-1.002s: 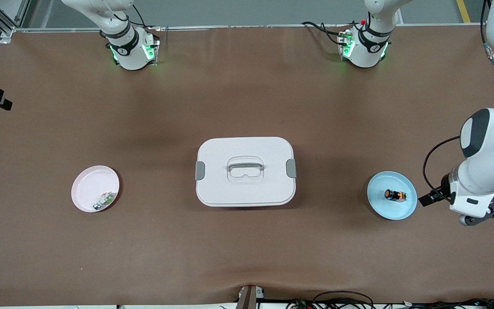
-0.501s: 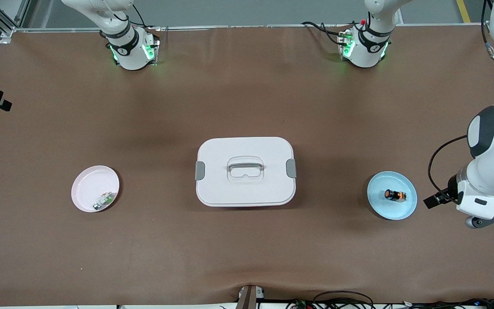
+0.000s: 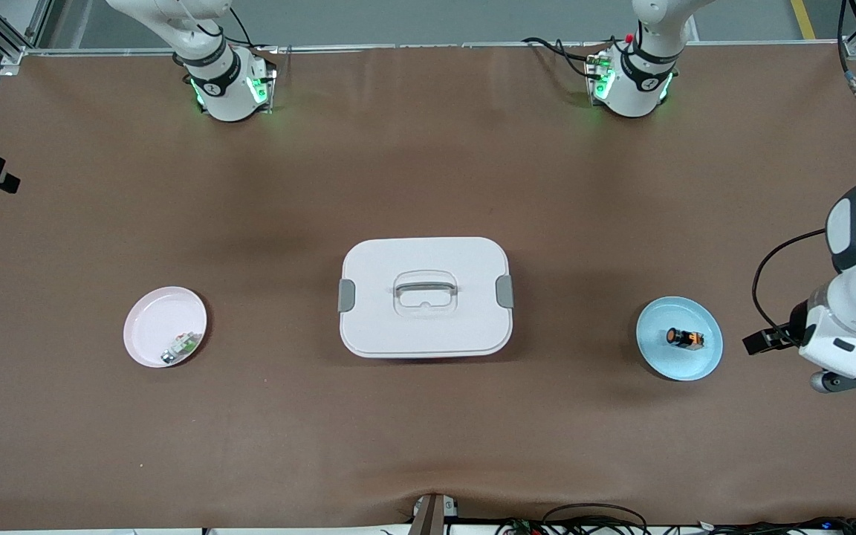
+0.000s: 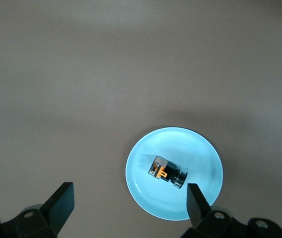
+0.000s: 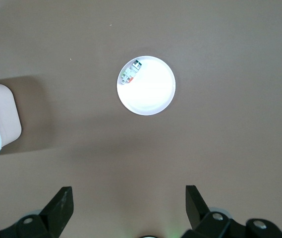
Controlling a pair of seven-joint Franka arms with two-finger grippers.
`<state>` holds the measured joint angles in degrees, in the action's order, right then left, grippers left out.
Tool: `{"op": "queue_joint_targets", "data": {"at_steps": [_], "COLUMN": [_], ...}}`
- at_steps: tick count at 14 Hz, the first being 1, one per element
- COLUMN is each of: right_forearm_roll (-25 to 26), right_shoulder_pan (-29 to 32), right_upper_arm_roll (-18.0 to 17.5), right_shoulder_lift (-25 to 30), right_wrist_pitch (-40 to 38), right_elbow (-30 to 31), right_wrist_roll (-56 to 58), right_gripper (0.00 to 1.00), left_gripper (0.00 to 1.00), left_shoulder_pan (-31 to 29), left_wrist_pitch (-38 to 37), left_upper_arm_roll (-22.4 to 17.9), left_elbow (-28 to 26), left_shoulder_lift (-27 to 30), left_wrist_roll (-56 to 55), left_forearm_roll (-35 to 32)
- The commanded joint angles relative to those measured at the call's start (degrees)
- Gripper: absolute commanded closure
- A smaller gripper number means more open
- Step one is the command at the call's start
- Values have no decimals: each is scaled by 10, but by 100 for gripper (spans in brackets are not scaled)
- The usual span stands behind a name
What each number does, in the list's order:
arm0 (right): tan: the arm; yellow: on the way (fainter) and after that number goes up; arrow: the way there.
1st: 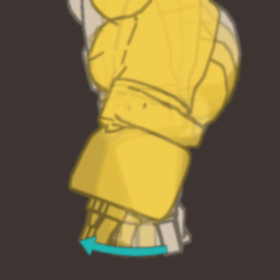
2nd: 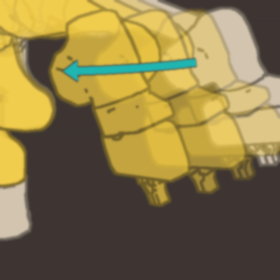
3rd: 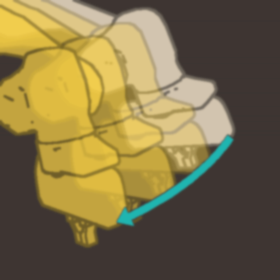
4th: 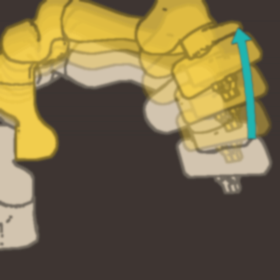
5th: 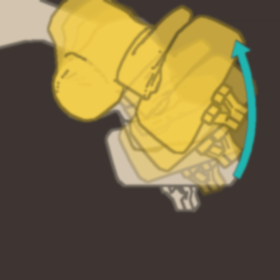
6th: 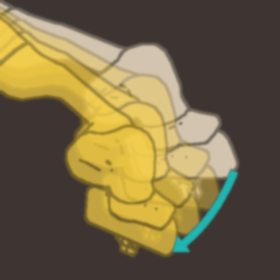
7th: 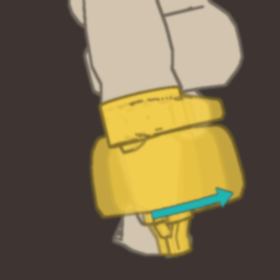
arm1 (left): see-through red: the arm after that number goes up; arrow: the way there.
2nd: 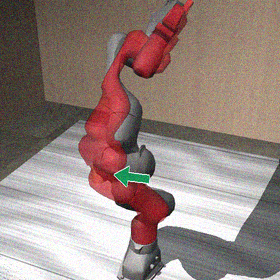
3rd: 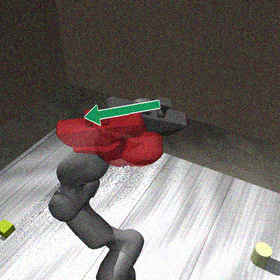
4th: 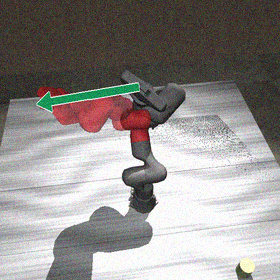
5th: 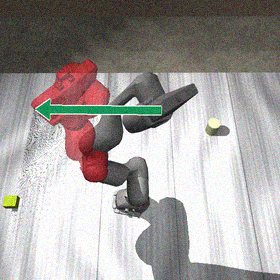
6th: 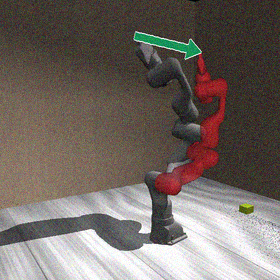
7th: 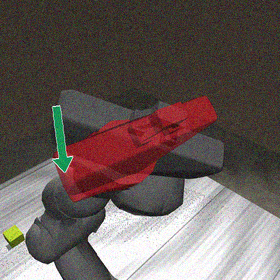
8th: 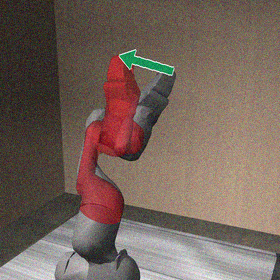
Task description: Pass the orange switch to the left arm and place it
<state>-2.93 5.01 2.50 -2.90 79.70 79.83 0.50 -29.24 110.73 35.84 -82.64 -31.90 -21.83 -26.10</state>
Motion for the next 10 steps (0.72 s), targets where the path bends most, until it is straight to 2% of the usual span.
{"op": "queue_joint_targets", "data": {"at_steps": [1, 4, 6, 10], "right_forearm_roll": [26, 36, 36, 36], "right_shoulder_pan": [-9, -18, -18, -18], "right_upper_arm_roll": [-2, -2, -2, -2], "right_shoulder_lift": [-1, 0, 0, 0], "right_wrist_pitch": [-2, 4, 3, 3], "right_elbow": [-8, -8, -8, -8], "right_wrist_roll": [8, 10, 10, 10], "right_gripper": [0, 0, 0, 0], "left_gripper": [0, 0, 0, 0], "left_shoulder_pan": [-4, 35, 65, 71], "left_wrist_pitch": [7, 1, -2, -2], "left_upper_arm_roll": [-1, -59, -90, -91], "left_elbow": [-16, -23, -27, -52], "left_shoulder_lift": [28, 67, 95, 158], "left_wrist_roll": [60, 162, 185, 189], "left_forearm_roll": [59, 102, 125, 158]}}
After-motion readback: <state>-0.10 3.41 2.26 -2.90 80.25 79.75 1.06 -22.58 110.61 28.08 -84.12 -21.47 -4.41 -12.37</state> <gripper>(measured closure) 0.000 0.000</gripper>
